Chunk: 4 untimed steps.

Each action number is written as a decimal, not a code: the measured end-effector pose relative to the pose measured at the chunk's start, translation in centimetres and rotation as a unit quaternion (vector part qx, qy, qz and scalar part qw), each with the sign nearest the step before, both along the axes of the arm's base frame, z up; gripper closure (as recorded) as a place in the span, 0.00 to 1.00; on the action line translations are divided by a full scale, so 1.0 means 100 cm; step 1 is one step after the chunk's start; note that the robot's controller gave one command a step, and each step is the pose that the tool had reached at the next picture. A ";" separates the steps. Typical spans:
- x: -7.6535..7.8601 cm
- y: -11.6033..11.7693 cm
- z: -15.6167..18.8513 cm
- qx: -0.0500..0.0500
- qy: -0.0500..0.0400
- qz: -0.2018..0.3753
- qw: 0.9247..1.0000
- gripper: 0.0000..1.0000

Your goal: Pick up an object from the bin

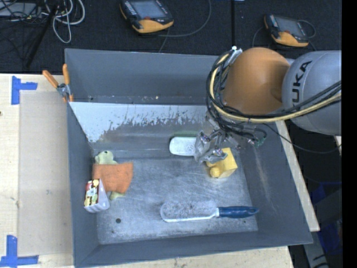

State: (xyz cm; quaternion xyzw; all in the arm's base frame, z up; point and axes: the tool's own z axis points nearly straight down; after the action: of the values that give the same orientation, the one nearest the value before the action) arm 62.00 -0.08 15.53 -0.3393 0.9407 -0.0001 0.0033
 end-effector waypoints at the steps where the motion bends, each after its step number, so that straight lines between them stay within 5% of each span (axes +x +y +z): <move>1: 0.000 0.019 0.012 0.000 0.003 -0.001 1.000 1.00; 2: -0.005 0.055 0.029 -0.001 0.002 0.039 0.999 1.00; 4: -0.004 0.042 0.012 -0.002 0.002 0.090 0.996 1.00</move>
Offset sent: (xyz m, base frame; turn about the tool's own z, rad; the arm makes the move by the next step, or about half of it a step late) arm -0.0085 0.0749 0.0384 -0.1242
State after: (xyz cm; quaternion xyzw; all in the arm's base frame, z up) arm 61.60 4.15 16.71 -0.4229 0.9062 -0.0006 0.0010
